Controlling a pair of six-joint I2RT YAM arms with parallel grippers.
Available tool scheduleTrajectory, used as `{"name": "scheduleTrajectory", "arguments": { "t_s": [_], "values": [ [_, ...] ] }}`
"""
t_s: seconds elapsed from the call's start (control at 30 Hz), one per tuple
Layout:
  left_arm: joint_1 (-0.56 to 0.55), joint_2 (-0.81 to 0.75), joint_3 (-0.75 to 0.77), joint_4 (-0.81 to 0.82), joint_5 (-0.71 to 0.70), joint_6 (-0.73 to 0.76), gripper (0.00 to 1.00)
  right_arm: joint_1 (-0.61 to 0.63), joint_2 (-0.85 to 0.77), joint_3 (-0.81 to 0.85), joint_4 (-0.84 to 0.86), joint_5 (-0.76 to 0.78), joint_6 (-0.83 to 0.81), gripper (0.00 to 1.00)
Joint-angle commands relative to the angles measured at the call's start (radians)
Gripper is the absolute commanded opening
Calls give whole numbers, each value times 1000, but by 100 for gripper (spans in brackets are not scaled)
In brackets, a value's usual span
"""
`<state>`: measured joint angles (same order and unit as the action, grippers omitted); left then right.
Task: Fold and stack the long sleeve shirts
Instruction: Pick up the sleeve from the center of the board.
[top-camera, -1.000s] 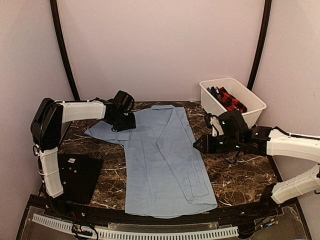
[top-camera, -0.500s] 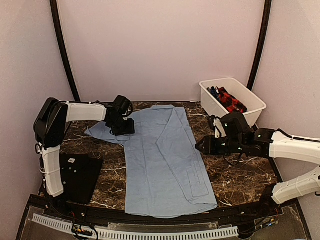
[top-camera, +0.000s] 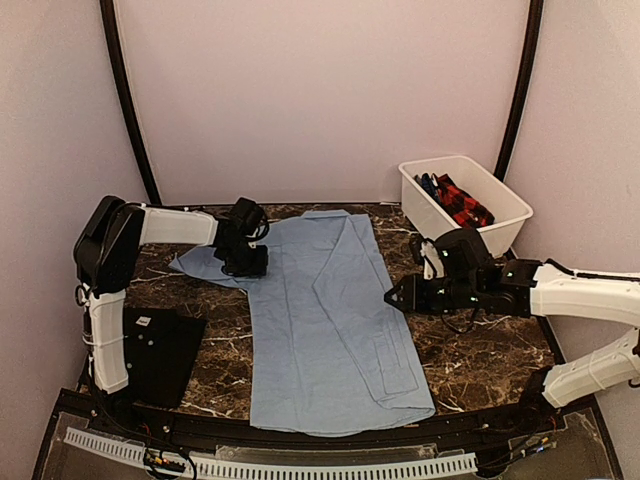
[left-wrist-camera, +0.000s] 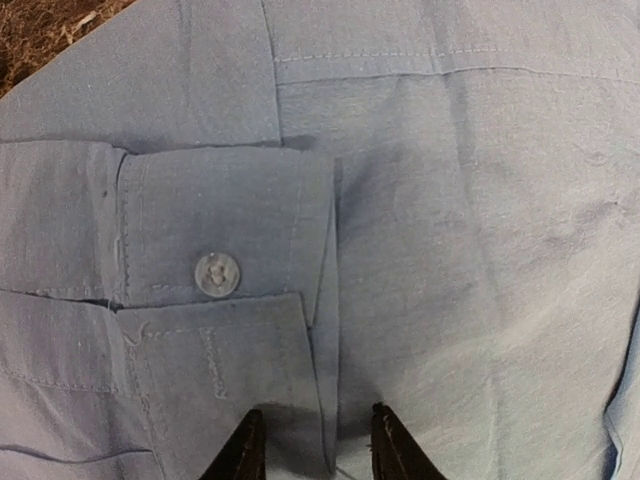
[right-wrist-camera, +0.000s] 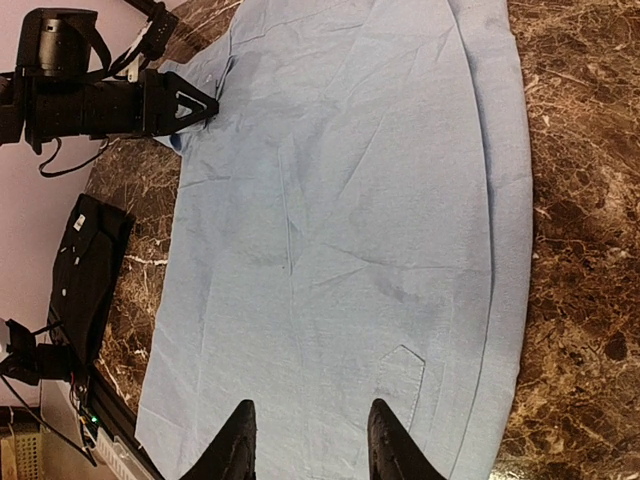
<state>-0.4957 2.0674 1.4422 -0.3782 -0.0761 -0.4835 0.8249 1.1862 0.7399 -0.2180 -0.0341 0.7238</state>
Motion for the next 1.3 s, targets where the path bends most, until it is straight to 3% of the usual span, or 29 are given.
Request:
{"name": "scheduleTrajectory", "arguments": {
  "t_s": [0.0, 0.17, 0.27, 0.5, 0.87, 1.17, 1.27],
  "values": [
    [3, 5, -13, -50, -38, 26, 34, 3, 17, -8, 51, -20, 12, 35],
    [3, 3, -3, -62, -46, 33, 25, 3, 26, -8, 55, -22, 12, 35],
    [3, 3, 6, -69, -51, 37, 12, 3, 30, -7, 57, -23, 11, 35],
    [3, -1, 43, -95, -65, 44, 0, 3, 37, -11, 62, -24, 7, 35],
    [3, -90, 65, -119, -62, 58, 0, 3, 49, -20, 90, -26, 9, 35],
    [-2, -243, -59, 6, 139, 52, 0, 3, 146, 55, 175, -69, 18, 36],
    [-24, -282, -101, 53, 196, 43, 0, 3, 191, 88, 213, -89, 35, 41]
  ]
}}
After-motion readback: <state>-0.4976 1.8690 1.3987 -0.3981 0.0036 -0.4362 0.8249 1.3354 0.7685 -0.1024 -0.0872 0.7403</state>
